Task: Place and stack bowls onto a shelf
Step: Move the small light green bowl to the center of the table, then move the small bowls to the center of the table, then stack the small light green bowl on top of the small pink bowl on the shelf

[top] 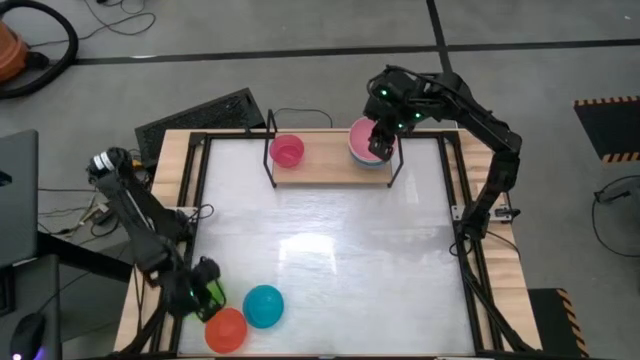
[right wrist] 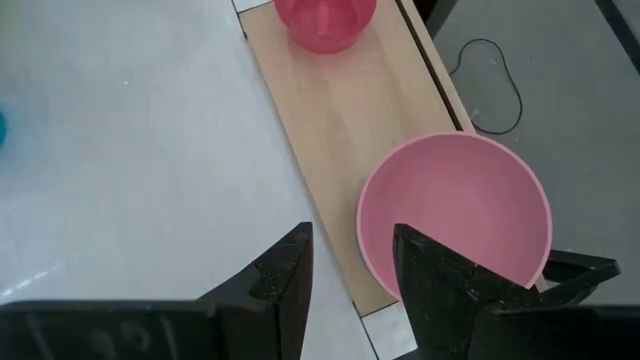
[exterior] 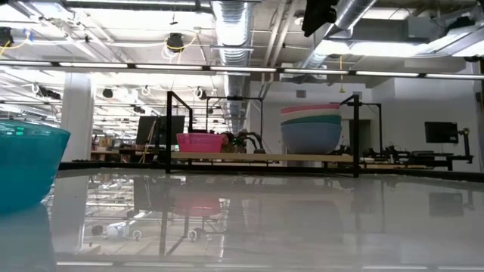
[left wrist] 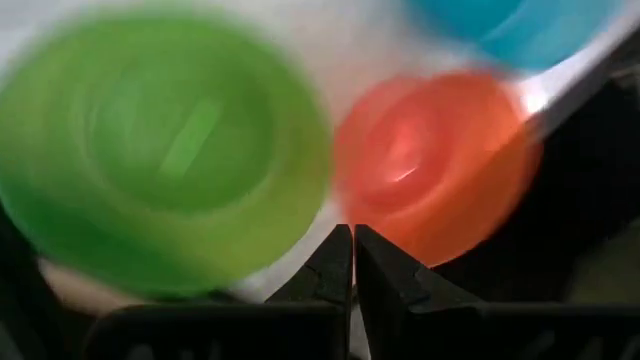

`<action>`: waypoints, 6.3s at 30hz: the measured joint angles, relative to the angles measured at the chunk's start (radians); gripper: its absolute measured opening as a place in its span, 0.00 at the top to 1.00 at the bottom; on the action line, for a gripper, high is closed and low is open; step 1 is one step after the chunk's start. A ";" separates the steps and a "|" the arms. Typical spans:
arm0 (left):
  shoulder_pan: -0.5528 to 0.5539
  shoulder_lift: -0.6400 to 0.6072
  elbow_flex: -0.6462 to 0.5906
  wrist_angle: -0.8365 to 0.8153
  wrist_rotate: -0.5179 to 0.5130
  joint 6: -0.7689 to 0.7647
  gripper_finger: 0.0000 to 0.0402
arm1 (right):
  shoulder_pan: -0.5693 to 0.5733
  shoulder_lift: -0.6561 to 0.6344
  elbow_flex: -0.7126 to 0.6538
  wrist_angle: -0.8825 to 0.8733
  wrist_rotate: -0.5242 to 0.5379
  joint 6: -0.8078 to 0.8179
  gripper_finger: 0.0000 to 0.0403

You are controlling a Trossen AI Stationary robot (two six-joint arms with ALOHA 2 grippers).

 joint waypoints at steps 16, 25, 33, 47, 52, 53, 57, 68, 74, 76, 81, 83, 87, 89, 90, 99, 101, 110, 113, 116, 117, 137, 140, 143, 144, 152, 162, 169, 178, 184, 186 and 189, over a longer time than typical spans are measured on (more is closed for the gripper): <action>0.061 0.338 0.008 0.029 0.114 0.240 1.00 | 0.000 0.000 0.000 0.038 -0.001 -0.026 0.59; 0.348 0.400 0.004 -0.008 -0.122 0.686 1.00 | 0.006 0.000 -0.008 0.052 -0.004 -0.015 0.59; 0.743 0.409 -0.004 0.337 -0.366 1.171 1.00 | 0.015 0.002 -0.045 0.059 -0.007 -0.015 0.59; 0.741 0.290 0.282 0.101 -0.026 1.269 1.00 | 0.010 0.013 -0.047 0.053 -0.007 -0.016 0.59; 0.444 0.198 0.353 -0.262 0.036 0.918 1.00 | 0.011 0.013 -0.047 0.053 -0.007 -0.038 0.59; 0.375 0.188 0.353 -0.262 0.048 0.817 1.00 | 0.011 0.013 -0.047 0.053 -0.007 -0.039 0.59; 0.096 0.203 0.355 -0.174 0.034 0.391 1.00 | 0.011 0.013 -0.047 0.054 -0.007 -0.052 0.59; -0.092 0.406 0.354 -0.087 -0.066 0.049 1.00 | 0.011 0.013 -0.047 0.084 -0.007 -0.076 0.59; -0.009 0.496 0.354 -0.054 -0.064 0.263 1.00 | 0.011 0.013 -0.047 0.103 -0.007 -0.079 0.59; 0.036 0.517 0.350 -0.061 -0.070 0.362 1.00 | 0.011 0.013 -0.046 0.113 -0.007 -0.079 0.59; 0.171 0.552 0.310 -0.039 -0.069 0.600 1.00 | 0.013 0.013 -0.046 0.114 -0.007 -0.076 0.59; 0.215 0.569 0.289 -0.003 -0.064 0.711 1.00 | 0.014 0.013 -0.046 0.112 -0.007 -0.076 0.59; 0.297 0.579 0.267 0.078 -0.055 0.944 1.00 | 0.020 0.013 -0.046 0.100 -0.007 -0.076 0.59; 0.345 0.578 0.265 0.077 -0.055 1.068 1.00 | 0.021 0.013 -0.046 0.086 -0.008 -0.072 0.59; 0.368 0.578 0.265 0.070 -0.057 1.131 1.00 | 0.020 0.013 -0.046 0.074 -0.008 -0.068 0.59; 0.571 0.575 0.265 0.056 -0.073 1.655 1.00 | 0.022 0.013 -0.046 0.036 -0.008 -0.012 0.59; 0.614 0.575 0.265 0.071 -0.073 1.751 1.00 | 0.024 0.013 -0.046 0.037 -0.008 -0.005 0.59; 0.771 0.575 0.265 0.350 -0.101 1.949 1.00 | 0.026 0.013 -0.046 0.037 -0.009 0.049 0.59; 0.799 0.567 0.287 0.352 -0.087 1.882 1.00 | 0.026 0.013 -0.046 0.036 -0.009 0.051 0.59; 0.807 0.535 0.338 0.291 -0.050 1.831 1.00 | 0.026 0.013 -0.046 0.042 -0.009 0.086 0.59; 0.805 0.517 0.355 0.269 -0.039 1.821 1.00 | 0.027 0.012 -0.052 0.050 -0.009 0.096 0.59; 0.523 -0.066 0.424 -0.296 -0.358 1.333 1.00 | 0.233 0.013 -0.806 0.780 -0.011 0.278 0.41; 0.483 -0.113 0.424 -0.370 -0.436 1.326 0.98 | 0.239 0.013 -0.886 0.890 -0.010 0.411 0.41; 0.459 -0.153 0.423 -0.439 -0.494 1.286 0.92 | 0.241 0.013 -0.949 0.979 -0.005 0.533 0.41; 0.453 -0.167 0.423 -0.458 -0.519 1.270 0.90 | 0.244 0.013 -0.965 1.002 0.004 0.560 0.41; 0.422 -0.227 0.423 -0.581 -0.686 1.132 0.76 | 0.285 0.013 -1.024 1.089 0.091 0.607 0.41; 0.422 -0.202 0.422 -0.579 -0.722 1.073 0.73 | 0.343 0.104 -1.023 1.123 0.161 0.606 0.41; 0.421 -0.174 0.422 -0.590 -0.686 1.024 0.73 | 0.346 0.161 -1.020 1.107 0.123 0.632 0.48; 0.421 -0.143 0.422 -0.634 -0.665 1.020 0.73 | 0.330 0.150 -0.987 1.090 0.100 0.643 0.94; 0.421 -0.159 0.422 -0.643 -0.674 1.008 0.73 | 0.308 0.150 -0.785 0.954 0.122 0.560 0.94; 0.421 -0.168 0.422 -0.647 -0.685 1.008 0.73 | 0.291 0.149 -0.703 0.930 0.161 0.506 0.94; 0.421 -0.177 0.422 -0.663 -0.697 1.006 0.73 | 0.257 0.149 -0.591 0.896 0.278 0.423 0.94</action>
